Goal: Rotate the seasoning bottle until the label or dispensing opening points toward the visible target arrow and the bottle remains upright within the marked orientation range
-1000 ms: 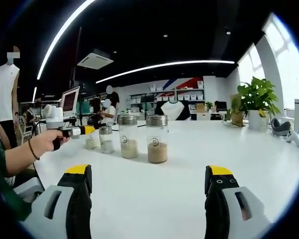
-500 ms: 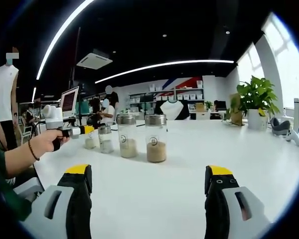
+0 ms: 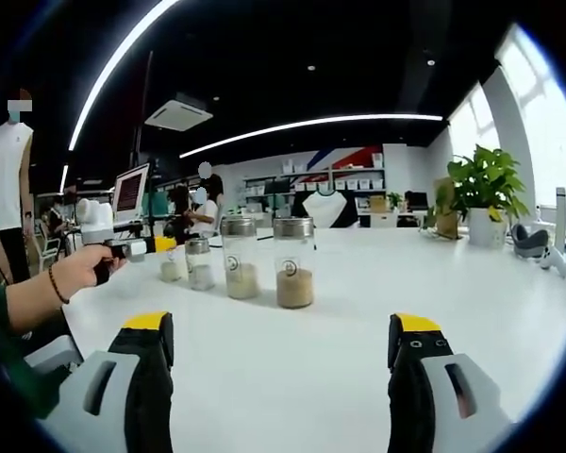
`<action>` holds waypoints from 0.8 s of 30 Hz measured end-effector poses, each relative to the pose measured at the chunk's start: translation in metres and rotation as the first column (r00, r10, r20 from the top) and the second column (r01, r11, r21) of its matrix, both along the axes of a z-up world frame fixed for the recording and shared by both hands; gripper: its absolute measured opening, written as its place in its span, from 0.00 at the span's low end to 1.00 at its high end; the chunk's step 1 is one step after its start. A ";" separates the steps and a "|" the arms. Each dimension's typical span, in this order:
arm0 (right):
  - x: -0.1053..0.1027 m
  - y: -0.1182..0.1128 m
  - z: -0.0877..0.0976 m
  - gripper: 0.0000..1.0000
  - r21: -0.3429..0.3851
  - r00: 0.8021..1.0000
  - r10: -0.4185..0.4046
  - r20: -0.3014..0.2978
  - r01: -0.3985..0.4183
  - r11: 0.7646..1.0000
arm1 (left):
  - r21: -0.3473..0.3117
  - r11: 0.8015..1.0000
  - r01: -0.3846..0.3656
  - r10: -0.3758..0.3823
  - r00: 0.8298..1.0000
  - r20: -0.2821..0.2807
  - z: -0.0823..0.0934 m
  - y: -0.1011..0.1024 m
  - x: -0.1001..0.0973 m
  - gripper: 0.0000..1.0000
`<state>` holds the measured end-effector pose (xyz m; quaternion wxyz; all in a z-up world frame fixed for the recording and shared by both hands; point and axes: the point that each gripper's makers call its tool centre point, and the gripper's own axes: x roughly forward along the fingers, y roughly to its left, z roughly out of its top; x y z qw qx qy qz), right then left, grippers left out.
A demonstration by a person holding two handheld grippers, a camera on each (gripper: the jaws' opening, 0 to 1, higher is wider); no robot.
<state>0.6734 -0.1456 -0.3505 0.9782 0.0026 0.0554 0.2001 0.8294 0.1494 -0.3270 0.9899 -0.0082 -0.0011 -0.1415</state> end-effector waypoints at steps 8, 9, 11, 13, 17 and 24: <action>0.000 0.000 0.000 0.97 0.002 1.000 0.000 -0.001 0.000 1.000 | -0.035 0.995 0.098 -0.097 0.995 0.034 0.004 0.004 -0.001 0.50; 0.000 -0.001 0.001 0.97 0.001 1.000 -0.003 0.001 0.003 1.000 | -0.029 0.994 0.105 -0.104 0.994 0.040 0.005 0.005 -0.001 0.50; 0.000 -0.002 0.001 0.97 0.001 1.000 -0.007 0.001 0.007 1.000 | -0.017 0.989 0.148 -0.147 0.988 0.053 0.009 0.004 -0.001 0.50; 0.001 -0.004 0.001 0.97 0.005 1.000 -0.010 -0.001 0.010 1.000 | -0.013 0.975 0.222 -0.222 0.974 0.035 0.007 -0.001 -0.001 0.52; 0.001 -0.006 0.002 0.97 0.004 1.000 -0.015 0.002 0.015 1.000 | 0.042 0.961 0.272 -0.273 0.962 0.017 0.006 -0.002 0.000 0.52; 0.002 -0.004 0.001 0.97 0.002 1.000 -0.011 -0.001 0.011 1.000 | -0.002 0.921 0.389 -0.389 0.921 -0.005 0.005 -0.008 -0.001 0.53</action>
